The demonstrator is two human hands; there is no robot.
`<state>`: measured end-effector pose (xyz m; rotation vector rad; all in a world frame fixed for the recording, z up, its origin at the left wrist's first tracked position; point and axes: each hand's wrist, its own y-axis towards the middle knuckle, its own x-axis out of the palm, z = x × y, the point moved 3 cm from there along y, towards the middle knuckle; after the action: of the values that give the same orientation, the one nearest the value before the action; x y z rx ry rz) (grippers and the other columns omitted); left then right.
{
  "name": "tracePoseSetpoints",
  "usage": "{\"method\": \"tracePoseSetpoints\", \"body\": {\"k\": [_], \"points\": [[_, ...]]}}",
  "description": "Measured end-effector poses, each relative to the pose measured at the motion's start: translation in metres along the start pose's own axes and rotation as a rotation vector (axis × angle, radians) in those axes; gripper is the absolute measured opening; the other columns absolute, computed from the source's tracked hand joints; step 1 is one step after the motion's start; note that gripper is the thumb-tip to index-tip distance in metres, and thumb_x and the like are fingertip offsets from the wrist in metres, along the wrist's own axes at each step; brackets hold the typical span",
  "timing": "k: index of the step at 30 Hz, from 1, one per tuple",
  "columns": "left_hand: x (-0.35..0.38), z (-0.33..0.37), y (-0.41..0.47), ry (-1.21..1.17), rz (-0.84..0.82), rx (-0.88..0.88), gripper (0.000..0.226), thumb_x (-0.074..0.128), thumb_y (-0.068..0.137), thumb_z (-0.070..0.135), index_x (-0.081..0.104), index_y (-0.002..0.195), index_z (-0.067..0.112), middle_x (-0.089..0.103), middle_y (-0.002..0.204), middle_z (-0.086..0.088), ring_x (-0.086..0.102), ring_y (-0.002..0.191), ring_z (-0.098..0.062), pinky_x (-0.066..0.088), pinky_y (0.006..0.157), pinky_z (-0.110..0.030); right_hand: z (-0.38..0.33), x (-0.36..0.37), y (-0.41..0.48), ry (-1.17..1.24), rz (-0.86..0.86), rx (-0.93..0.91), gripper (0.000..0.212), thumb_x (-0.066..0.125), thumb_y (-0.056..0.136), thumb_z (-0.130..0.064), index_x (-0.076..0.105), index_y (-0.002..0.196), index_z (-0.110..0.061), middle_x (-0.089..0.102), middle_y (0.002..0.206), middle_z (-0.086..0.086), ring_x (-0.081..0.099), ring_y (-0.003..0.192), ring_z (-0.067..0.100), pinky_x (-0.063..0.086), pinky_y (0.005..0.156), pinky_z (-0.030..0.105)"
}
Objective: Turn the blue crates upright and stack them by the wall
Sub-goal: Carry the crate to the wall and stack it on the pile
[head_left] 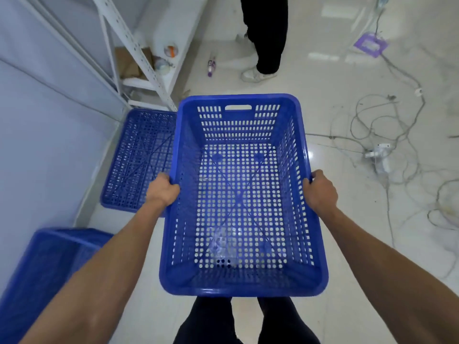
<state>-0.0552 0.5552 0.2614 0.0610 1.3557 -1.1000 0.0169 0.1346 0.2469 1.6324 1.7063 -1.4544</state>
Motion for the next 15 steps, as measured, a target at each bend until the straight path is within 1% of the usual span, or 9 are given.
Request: {"method": "tracePoseSetpoints", "body": {"k": [2, 4, 6, 9, 11, 13, 15], "points": [[-0.015, -0.004, -0.035, -0.039, 0.061, -0.022, 0.017, 0.058, 0.084, 0.019, 0.055, 0.094, 0.005, 0.062, 0.090, -0.012, 0.058, 0.083, -0.031, 0.041, 0.068, -0.032, -0.006, -0.017, -0.014, -0.008, 0.036, -0.052, 0.024, 0.046, 0.098, -0.030, 0.049, 0.107, -0.007, 0.059, 0.087, 0.008, 0.052, 0.069, 0.025, 0.038, 0.062, 0.033], [-0.027, -0.013, -0.064, -0.077, 0.128, -0.053, 0.020, 0.057, 0.084, 0.020, 0.057, 0.096, 0.003, 0.062, 0.089, -0.011, 0.058, 0.082, -0.030, 0.041, 0.069, -0.032, -0.016, -0.028, -0.024, -0.024, 0.064, -0.110, 0.023, 0.047, 0.098, -0.031, 0.045, 0.101, -0.008, 0.060, 0.085, 0.011, 0.051, 0.066, 0.026, 0.039, 0.060, 0.034], [-0.036, -0.022, -0.086, -0.114, 0.175, -0.081, 0.022, 0.057, 0.083, 0.022, 0.058, 0.096, 0.004, 0.063, 0.089, -0.010, 0.061, 0.085, -0.032, 0.043, 0.069, -0.032, -0.025, -0.037, -0.031, -0.027, 0.088, -0.172, 0.027, 0.046, 0.099, -0.033, 0.045, 0.101, -0.006, 0.061, 0.085, 0.013, 0.051, 0.067, 0.029, 0.038, 0.062, 0.035], [-0.049, -0.048, -0.119, -0.169, 0.220, -0.129, 0.025, 0.057, 0.080, 0.023, 0.061, 0.094, 0.003, 0.066, 0.090, -0.012, 0.064, 0.089, -0.033, 0.045, 0.071, -0.032, -0.046, -0.045, -0.046, -0.087, 0.067, -0.308, 0.035, 0.044, 0.101, -0.034, 0.046, 0.109, 0.000, 0.062, 0.091, 0.020, 0.058, 0.079, 0.037, 0.038, 0.066, 0.038], [-0.056, -0.067, -0.142, -0.195, 0.251, -0.158, 0.023, 0.057, 0.081, 0.022, 0.061, 0.093, 0.003, 0.066, 0.086, -0.010, 0.063, 0.084, -0.031, 0.043, 0.069, -0.030, -0.062, -0.046, -0.056, -0.131, 0.053, -0.374, 0.038, 0.043, 0.102, -0.035, 0.047, 0.110, 0.002, 0.064, 0.099, 0.025, 0.061, 0.089, 0.043, 0.039, 0.068, 0.041], [-0.062, -0.089, -0.164, -0.231, 0.280, -0.176, 0.018, 0.056, 0.082, 0.020, 0.059, 0.087, 0.003, 0.063, 0.081, -0.009, 0.062, 0.080, -0.031, 0.041, 0.066, -0.030, -0.079, -0.039, -0.069, -0.158, 0.023, -0.431, 0.039, 0.043, 0.102, -0.036, 0.047, 0.110, 0.002, 0.064, 0.103, 0.028, 0.061, 0.092, 0.045, 0.043, 0.071, 0.043], [-0.067, -0.115, -0.185, -0.254, 0.298, -0.221, 0.020, 0.055, 0.082, 0.020, 0.063, 0.088, 0.002, 0.065, 0.083, -0.011, 0.064, 0.083, -0.032, 0.045, 0.068, -0.031, -0.100, -0.030, -0.082, -0.177, 0.004, -0.490, 0.039, 0.043, 0.102, -0.036, 0.047, 0.110, 0.003, 0.064, 0.103, 0.029, 0.061, 0.091, 0.045, 0.045, 0.073, 0.045]]}}
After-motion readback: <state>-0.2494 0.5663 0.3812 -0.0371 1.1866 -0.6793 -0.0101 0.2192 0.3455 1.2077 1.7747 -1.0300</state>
